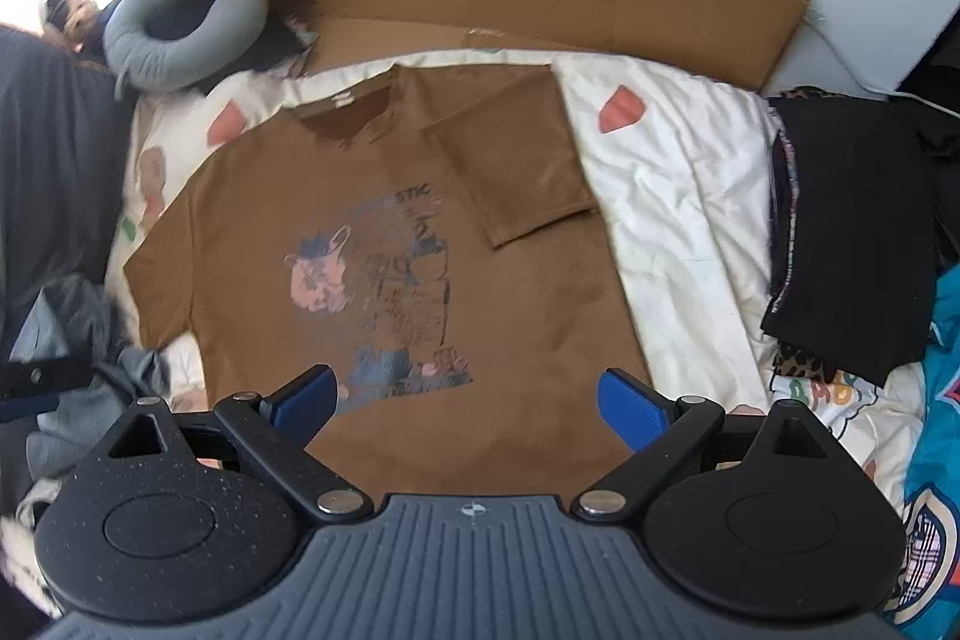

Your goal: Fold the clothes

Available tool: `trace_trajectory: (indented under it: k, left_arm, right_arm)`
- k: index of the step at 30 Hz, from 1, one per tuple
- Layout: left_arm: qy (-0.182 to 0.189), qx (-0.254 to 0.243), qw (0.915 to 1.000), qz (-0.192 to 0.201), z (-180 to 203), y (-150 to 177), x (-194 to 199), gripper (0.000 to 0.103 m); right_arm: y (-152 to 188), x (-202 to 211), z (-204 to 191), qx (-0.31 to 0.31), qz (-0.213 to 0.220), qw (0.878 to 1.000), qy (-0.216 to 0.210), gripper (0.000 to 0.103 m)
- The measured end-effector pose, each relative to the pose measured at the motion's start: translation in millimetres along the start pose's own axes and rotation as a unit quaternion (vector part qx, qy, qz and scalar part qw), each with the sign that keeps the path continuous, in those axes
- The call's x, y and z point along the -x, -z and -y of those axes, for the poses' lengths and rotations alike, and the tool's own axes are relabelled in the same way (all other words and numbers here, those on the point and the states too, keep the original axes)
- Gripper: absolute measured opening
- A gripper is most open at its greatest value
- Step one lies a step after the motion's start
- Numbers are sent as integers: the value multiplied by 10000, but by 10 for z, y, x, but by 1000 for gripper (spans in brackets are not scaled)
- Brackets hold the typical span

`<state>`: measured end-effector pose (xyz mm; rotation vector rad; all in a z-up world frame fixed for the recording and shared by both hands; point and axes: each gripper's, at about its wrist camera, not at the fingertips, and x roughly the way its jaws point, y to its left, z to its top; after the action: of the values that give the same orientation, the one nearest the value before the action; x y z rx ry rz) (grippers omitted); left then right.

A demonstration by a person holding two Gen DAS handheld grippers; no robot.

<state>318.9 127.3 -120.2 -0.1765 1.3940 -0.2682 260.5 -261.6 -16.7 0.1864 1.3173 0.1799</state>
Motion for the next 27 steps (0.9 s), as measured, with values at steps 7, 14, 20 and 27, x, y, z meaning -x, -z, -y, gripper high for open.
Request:
trace_trajectory:
  k: [7, 14, 20, 27]
  left_arm:
    - [-169, 154, 9994, -251, 314, 190, 4, 98]
    - [-274, 187, 9988, -357, 715, 302, 43, 98]
    - [-473, 23, 9983, -335, 977, 337, 2, 99]
    - [-521, 199, 9973, -468, 910, 408, -233, 99]
  right_arm:
    - [76, -72, 124, -81, -163, 9994, -302, 97]
    - [-1, 40, 318, -90, -251, 9982, -534, 97]
    - [-49, 72, 489, -22, -199, 9982, -572, 98]
    - [59, -80, 547, -176, -222, 9977, -617, 98]
